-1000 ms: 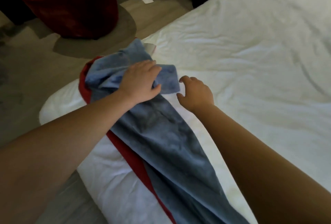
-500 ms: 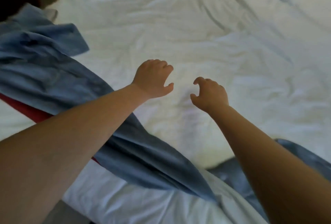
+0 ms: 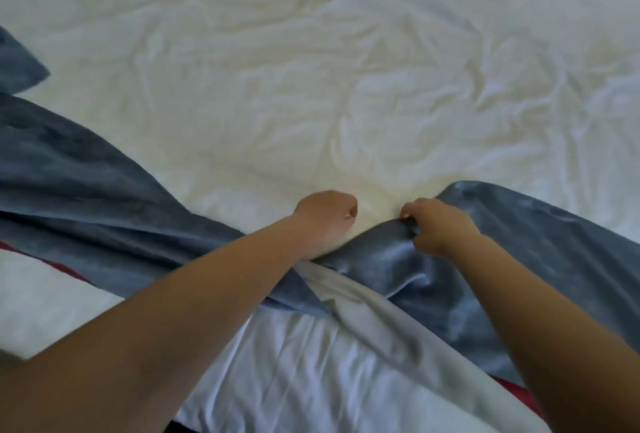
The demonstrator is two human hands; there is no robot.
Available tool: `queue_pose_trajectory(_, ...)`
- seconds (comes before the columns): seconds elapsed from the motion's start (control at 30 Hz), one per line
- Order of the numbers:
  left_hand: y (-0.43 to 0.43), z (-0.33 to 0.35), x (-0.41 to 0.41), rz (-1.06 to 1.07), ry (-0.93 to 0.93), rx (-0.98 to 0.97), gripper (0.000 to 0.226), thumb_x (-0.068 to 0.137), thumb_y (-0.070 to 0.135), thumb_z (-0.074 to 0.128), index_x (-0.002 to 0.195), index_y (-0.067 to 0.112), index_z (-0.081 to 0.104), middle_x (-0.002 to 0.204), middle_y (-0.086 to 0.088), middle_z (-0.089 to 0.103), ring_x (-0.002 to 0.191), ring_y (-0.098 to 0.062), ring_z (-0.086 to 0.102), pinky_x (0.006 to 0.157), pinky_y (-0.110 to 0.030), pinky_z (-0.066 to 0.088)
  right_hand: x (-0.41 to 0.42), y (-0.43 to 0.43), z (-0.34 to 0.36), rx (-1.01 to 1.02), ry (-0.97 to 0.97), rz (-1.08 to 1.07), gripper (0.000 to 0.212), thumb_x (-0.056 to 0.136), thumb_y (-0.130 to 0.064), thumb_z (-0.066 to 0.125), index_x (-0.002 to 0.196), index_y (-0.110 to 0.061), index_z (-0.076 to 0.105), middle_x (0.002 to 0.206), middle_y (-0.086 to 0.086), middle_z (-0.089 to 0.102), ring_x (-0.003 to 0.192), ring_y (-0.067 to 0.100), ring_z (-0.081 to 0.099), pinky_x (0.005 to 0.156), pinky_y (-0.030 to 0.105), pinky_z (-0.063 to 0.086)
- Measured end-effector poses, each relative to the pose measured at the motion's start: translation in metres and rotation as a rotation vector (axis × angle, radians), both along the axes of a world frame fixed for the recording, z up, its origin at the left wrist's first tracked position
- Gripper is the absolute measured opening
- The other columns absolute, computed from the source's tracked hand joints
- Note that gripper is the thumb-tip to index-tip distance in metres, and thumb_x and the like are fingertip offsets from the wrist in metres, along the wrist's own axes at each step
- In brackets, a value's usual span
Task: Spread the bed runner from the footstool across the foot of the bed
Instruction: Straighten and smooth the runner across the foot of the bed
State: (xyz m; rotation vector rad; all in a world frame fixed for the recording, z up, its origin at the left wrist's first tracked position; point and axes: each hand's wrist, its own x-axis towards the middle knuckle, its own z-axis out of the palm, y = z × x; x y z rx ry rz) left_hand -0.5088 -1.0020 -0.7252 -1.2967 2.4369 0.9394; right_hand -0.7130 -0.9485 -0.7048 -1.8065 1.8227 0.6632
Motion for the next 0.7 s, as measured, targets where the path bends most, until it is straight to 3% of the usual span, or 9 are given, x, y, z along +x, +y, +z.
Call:
queue_pose_trajectory(0.1, 0.02, -0.017, -0.009, -0.063, -0.013, 0.114, 0.024, 0.093, 0.025, 0.047, 0.112, 0.024, 0.061, 0.106, -0.001, 0.062, 0.092, -0.021, 0.056, 0.074, -0.03, 0.041, -0.001, 0.009, -0.009, -0.097, 0.066, 0.158, 0.043, 0.085, -0.024, 0.057, 0.126, -0.031, 0.047, 0.121, 0.002, 0.051, 0.112, 0.025, 0.049, 0.085, 0.037, 0.041)
queue_pose_trajectory(0.2, 0.025, -0.024, -0.014, 0.009, 0.034, 0.169, 0.027, 0.088, 0.037, 0.057, 0.111, 0.024, 0.061, 0.098, 0.003, 0.061, 0.089, -0.016, 0.055, 0.075, -0.027, 0.04, 0.001, 0.008, -0.012, -0.173, 0.111, 0.22, 0.024, 0.085, -0.018, 0.053, 0.107, -0.027, 0.056, 0.11, 0.0, 0.056, 0.108, 0.023, 0.051, 0.088, 0.039, 0.036)
queue_pose_trajectory(0.33, 0.018, -0.021, -0.02, 0.028, 0.062, 0.294, 0.041, 0.08, 0.056, 0.059, 0.092, 0.019, 0.071, 0.087, 0.003, 0.069, 0.082, -0.015, 0.062, 0.076, -0.031, 0.047, -0.008, 0.01, -0.011, -0.292, 0.122, 0.194, 0.014, 0.086, -0.017, 0.049, 0.094, -0.026, 0.057, 0.096, -0.003, 0.061, 0.096, 0.021, 0.055, 0.082, 0.035, 0.033)
queue_pose_trajectory(0.43, 0.01, -0.012, -0.018, -0.115, 0.008, 0.299, 0.045, 0.076, 0.059, 0.064, 0.095, 0.019, 0.069, 0.088, 0.004, 0.068, 0.079, -0.011, 0.06, 0.073, -0.027, 0.047, -0.012, 0.018, -0.015, -0.362, 0.124, 0.146, 0.016, 0.084, -0.014, 0.053, 0.094, -0.026, 0.057, 0.093, -0.004, 0.059, 0.09, 0.02, 0.055, 0.077, 0.032, 0.033)
queue_pose_trajectory(0.5, 0.004, -0.007, -0.009, -0.206, -0.076, 0.259, 0.044, 0.081, 0.059, 0.058, 0.092, 0.017, 0.068, 0.087, 0.003, 0.067, 0.076, -0.011, 0.058, 0.069, -0.026, 0.044, -0.01, 0.026, -0.018, -0.412, 0.064, 0.037, 0.024, 0.08, -0.008, 0.053, 0.097, -0.025, 0.057, 0.092, -0.003, 0.056, 0.09, 0.02, 0.053, 0.078, 0.031, 0.035)
queue_pose_trajectory(0.57, -0.002, -0.003, 0.005, -0.224, -0.148, 0.267, 0.043, 0.086, 0.054, 0.052, 0.077, 0.014, 0.065, 0.08, -0.003, 0.069, 0.069, -0.015, 0.058, 0.066, -0.029, 0.043, -0.005, 0.032, -0.018, -0.451, -0.04, -0.049, 0.031, 0.077, -0.005, 0.051, 0.101, -0.024, 0.057, 0.095, -0.002, 0.054, 0.092, 0.021, 0.051, 0.081, 0.032, 0.037)
queue_pose_trajectory(0.7, -0.007, 0.01, 0.039, -0.218, -0.232, 0.223, 0.041, 0.087, 0.052, 0.049, 0.064, 0.018, 0.051, 0.07, 0.0, 0.058, 0.063, -0.015, 0.049, 0.062, -0.029, 0.038, 0.021, 0.036, -0.009, -0.413, -0.247, -0.004, 0.023, 0.086, -0.016, 0.049, 0.105, -0.024, 0.06, 0.101, -0.002, 0.057, 0.097, 0.021, 0.052, 0.079, 0.031, 0.04)
